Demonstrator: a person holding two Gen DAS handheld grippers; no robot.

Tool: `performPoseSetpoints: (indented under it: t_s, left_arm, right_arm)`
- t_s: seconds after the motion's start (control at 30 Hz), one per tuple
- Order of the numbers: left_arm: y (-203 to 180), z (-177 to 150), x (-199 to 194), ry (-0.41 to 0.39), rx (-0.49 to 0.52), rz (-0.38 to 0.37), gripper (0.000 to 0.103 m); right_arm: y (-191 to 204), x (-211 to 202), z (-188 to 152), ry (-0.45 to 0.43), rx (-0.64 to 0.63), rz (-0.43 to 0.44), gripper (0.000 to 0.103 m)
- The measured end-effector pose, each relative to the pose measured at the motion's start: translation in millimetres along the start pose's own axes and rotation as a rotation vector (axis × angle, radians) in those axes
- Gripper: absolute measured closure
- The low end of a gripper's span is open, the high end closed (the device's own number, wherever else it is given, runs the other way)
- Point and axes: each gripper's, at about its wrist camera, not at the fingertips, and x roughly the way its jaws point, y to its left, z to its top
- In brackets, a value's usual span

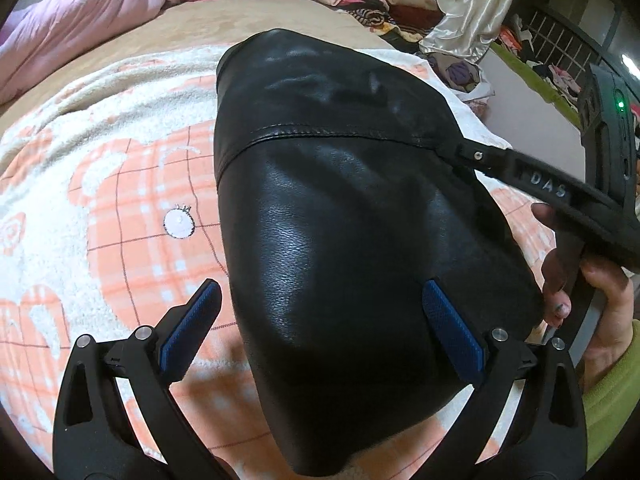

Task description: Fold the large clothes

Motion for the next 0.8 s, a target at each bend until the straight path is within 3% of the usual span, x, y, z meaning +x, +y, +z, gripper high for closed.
performPoseSetpoints:
  t_s: [0.1, 0.3, 0.4, 0.6, 0.8]
  left_arm:
    - [-2.7, 0.2, 0.0, -0.002, 0.002, -0.002, 0.009]
    - [-11.4, 0.2, -4.3, -0.027, 0.017, -0.010, 0.009]
    - [-17.7, 0.9, -2.2, -0.030, 0.038, -0.014, 0.009]
    - [-26.3, 1.7, 4.5, -0.026, 0.064, 0.001, 0.009]
    - [-23.1, 0.8, 5.2, -0.026, 0.053, -0.004, 0.009]
  right_arm:
    - [-2.2, -8.7, 1.3, -0.032, 0.008, 0.054, 0.087]
    - [-15.8, -42.3, 11.0, -0.133, 0.067, 0.188, 0.088]
    - [-24.6, -43.3, 11.5, -0.119, 0.081, 0.145, 0.088]
    - [-43.2, -11.9, -4.9, -0.006, 0.120, 0.025, 0.087]
    - [-59.5, 7.2, -19.1, 0.032, 0.227, 0.043, 0.081]
